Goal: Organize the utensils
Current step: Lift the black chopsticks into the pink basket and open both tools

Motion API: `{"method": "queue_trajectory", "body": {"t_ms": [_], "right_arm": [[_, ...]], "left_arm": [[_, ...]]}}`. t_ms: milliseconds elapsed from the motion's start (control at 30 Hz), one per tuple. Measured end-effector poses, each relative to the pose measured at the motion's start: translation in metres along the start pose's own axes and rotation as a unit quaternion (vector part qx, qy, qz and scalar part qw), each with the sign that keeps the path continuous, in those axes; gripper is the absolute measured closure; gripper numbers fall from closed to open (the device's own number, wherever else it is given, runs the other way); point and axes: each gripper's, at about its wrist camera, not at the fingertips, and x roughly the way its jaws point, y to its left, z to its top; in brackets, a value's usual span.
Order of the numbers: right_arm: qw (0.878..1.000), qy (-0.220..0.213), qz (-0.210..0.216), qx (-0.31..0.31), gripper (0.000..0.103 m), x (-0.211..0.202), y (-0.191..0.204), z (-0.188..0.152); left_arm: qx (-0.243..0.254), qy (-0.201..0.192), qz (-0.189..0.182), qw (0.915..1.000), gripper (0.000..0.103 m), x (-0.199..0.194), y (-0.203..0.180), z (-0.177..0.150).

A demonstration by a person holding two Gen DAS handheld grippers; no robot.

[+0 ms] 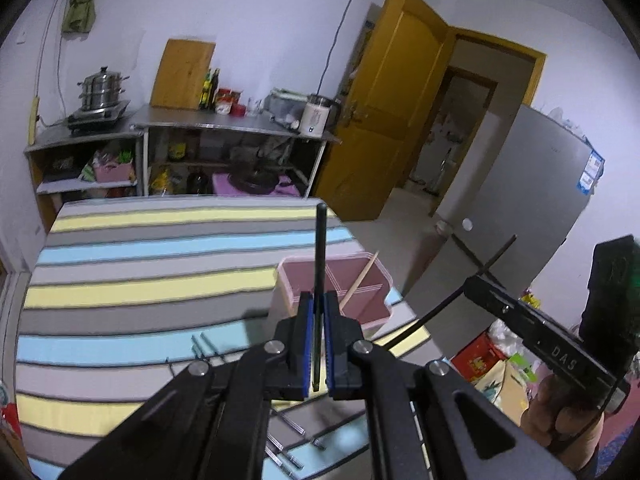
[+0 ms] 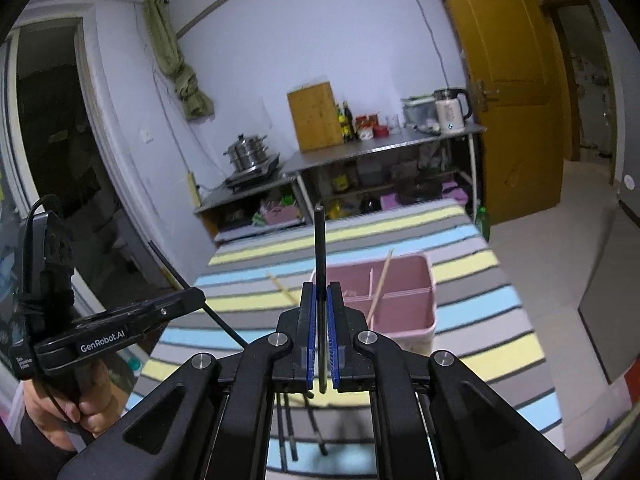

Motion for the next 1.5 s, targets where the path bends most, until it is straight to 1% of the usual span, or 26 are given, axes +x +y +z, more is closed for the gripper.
{"method": "queue_trajectory", "body": {"t_ms": [133, 200, 333, 633, 800, 933, 1067, 1333, 1500], "right_arm": [[1.000, -0.022, -0.003, 0.004, 0.098, -0.005, -0.006, 0.015], [0.999, -0.035, -0.004, 0.007, 0.098, -0.008, -0.008, 0.024], [0.998, -0.054, -0.004, 0.011, 0.098, -0.010, -0.011, 0.036], [0.997, -0.071, 0.001, 0.012, 0.098, 0.008, -0.015, 0.056], [0.997, -0.077, 0.001, 0.012, 0.098, 0.021, -0.020, 0.062], [0.997, -0.072, -0.002, 0.019, 0.098, 0.035, -0.028, 0.060], [0.998, -0.058, -0.007, 0.021, 0.098, 0.047, -0.034, 0.048], [0.999, -0.014, -0.009, 0.029, 0.098, 0.070, -0.040, 0.019], [0.999, 0.017, -0.008, 0.035, 0.097, 0.081, -0.044, 0.005]], "left_arm": [[0.000, -0.021, -0.008, 0.9997, 0.098, -0.003, -0.005, 0.020], [0.000, -0.031, -0.006, 0.9995, 0.098, -0.003, -0.006, 0.028], [-0.005, -0.042, -0.008, 0.9991, 0.098, 0.002, -0.005, 0.039], [-0.008, -0.031, 0.001, 0.9995, 0.098, 0.024, -0.002, 0.043], [-0.011, -0.024, 0.004, 0.9996, 0.098, 0.035, -0.001, 0.043], [-0.012, -0.018, 0.003, 0.9998, 0.098, 0.043, 0.002, 0.041], [-0.011, -0.006, 0.003, 0.9999, 0.098, 0.051, 0.003, 0.033], [-0.016, 0.017, 0.008, 0.9997, 0.098, 0.064, 0.011, 0.013], [-0.018, 0.017, 0.014, 0.9996, 0.097, 0.066, 0.013, 0.006]]}}
